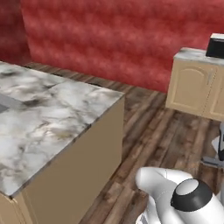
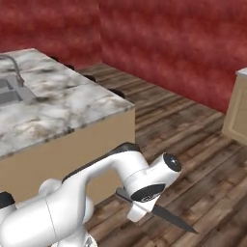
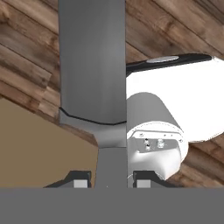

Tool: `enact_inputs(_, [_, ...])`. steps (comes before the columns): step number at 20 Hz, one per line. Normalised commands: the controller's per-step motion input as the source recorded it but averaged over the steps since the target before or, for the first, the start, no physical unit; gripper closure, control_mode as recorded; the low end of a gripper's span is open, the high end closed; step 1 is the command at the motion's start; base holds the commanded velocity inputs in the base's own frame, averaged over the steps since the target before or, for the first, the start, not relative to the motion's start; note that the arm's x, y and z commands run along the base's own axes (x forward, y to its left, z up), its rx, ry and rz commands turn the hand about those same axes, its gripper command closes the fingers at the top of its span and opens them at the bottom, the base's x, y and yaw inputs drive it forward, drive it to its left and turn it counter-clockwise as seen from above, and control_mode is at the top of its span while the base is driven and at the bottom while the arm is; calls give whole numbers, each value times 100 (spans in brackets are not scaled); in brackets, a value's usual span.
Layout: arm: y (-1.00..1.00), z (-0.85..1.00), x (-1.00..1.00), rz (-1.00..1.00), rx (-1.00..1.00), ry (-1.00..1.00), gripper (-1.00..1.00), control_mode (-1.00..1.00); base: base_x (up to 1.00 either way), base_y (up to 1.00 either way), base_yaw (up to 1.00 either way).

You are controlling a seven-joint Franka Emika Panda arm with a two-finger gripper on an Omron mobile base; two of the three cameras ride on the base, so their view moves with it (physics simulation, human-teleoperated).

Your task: Pick up the knife from the drawer and place it on the cutting board. Then place the meat from the plate to the cutting board.

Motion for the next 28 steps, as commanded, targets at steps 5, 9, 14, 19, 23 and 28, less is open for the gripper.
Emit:
enact_inputs(5, [0,0,0,0,0,0,100,100,69,-4,-39])
enact_inputs(9, [0,0,0,0,0,0,100,100,69,-1,-38])
enact_inputs(14, [0,0,0,0,0,0,100,100,72,0,-37])
enact_inputs(19, [0,0,0,0,0,0,100,100,79,0,-34])
enact_inputs(23, [0,0,0,0,0,0,100,100,90,-7,-30])
enact_inputs(28, [0,0,0,0,0,0,100,100,95,-11,-25])
